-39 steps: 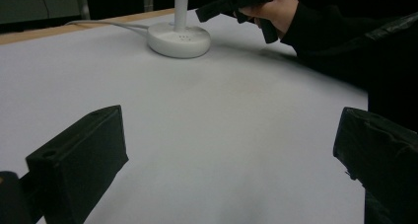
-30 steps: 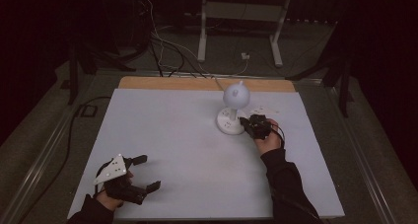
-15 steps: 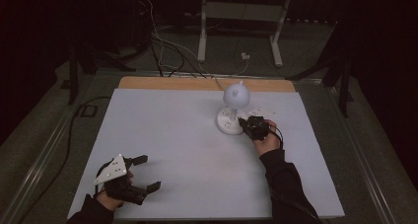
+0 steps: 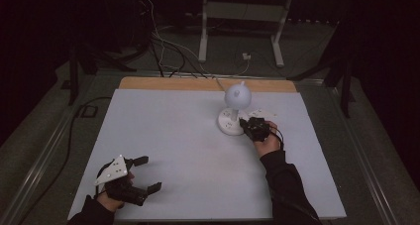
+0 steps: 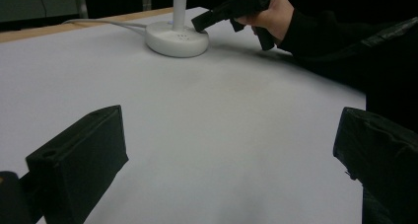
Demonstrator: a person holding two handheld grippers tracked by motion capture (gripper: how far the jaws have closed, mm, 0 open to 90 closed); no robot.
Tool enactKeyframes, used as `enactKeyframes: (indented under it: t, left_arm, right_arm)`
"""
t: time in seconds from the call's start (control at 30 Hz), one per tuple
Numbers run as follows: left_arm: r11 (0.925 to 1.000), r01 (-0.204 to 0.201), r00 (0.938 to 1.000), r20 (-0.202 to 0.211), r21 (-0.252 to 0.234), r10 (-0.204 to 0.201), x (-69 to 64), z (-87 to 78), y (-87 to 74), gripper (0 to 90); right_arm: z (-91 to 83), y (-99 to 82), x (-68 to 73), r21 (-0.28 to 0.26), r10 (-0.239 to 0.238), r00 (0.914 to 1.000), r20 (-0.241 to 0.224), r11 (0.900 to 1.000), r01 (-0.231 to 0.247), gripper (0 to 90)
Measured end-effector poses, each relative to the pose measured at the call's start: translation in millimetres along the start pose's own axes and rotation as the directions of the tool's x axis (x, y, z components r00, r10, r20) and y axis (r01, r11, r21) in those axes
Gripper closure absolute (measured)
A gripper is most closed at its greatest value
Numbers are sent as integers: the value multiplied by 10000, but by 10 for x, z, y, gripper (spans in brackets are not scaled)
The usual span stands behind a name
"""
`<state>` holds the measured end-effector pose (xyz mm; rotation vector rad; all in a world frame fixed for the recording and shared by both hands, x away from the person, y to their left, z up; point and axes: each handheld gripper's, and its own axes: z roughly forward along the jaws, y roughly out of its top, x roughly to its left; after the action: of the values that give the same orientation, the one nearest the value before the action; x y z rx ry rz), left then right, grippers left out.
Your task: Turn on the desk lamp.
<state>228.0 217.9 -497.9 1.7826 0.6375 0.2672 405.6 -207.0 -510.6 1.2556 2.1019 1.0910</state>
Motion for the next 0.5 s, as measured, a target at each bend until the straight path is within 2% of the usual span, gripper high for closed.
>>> enactKeyframes:
  t: [0.07,0.17,0.23,0.27,0.33,0.4,0.47,0.5]
  left_arm:
    - [10000,11,10000,2,9,-11,0,1,-1,4]
    - [10000,-22,10000,0,12,22,-5,0,-1,4]
    - [10000,-6,10000,-6,4,6,-2,2,-1,3]
    - [10000,3,10000,-3,23,-3,-1,3,-2,3]
    - [10000,-42,10000,4,31,42,-9,1,0,4]
    - [10000,-38,10000,19,-29,38,-6,-5,4,4]
    - [10000,28,10000,-2,-18,-28,5,-5,0,4]
    - [10000,25,10000,1,-21,-25,6,-4,-2,3]
  right_arm:
    - [0,-4,2,-21,-30,10000,20,10000,30,900]
    - [0,-11,-14,-45,232,9997,-72,9997,-233,900]
    - [7,-27,20,-174,-296,9995,119,9994,298,900]
    - [8,-30,36,-180,-317,9993,183,9993,320,900]
    - [21,-41,56,-271,-198,9998,24,9994,199,900]
    - [18,-15,64,-106,-134,9999,-32,9999,134,900]
    - [-14,1,88,-207,-406,9991,104,9990,408,888]
    - [-35,16,91,-311,-464,9989,85,9984,466,839]
